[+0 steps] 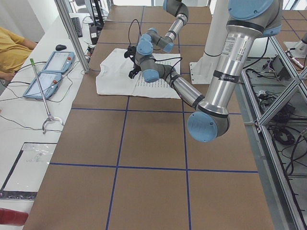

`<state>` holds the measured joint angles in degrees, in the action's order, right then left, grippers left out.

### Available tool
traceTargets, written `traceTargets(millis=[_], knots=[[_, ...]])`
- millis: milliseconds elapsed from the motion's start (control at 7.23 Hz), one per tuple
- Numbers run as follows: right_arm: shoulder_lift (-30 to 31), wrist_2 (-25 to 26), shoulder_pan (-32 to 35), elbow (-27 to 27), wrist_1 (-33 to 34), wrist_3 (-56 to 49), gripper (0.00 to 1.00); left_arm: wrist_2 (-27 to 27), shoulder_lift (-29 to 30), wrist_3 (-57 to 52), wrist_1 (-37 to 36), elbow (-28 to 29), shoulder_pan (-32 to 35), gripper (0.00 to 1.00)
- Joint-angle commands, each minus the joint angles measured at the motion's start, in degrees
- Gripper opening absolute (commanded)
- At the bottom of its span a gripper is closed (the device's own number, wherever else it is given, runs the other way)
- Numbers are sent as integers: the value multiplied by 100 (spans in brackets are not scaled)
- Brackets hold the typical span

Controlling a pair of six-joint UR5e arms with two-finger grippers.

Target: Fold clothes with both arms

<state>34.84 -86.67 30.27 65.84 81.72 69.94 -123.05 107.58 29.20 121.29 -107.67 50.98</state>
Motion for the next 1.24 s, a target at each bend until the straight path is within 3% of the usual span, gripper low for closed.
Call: traceTargets(millis=[0, 830, 1107], knots=[[31, -7, -4, 8, 37, -51, 0, 0, 0, -2, 9, 0, 0, 100], [49, -7, 14, 25, 81, -68, 0, 0, -9, 7, 9, 9, -17, 100], [336, -60, 136, 662, 579, -286, 0, 0, -9, 7, 9, 18, -26, 100]])
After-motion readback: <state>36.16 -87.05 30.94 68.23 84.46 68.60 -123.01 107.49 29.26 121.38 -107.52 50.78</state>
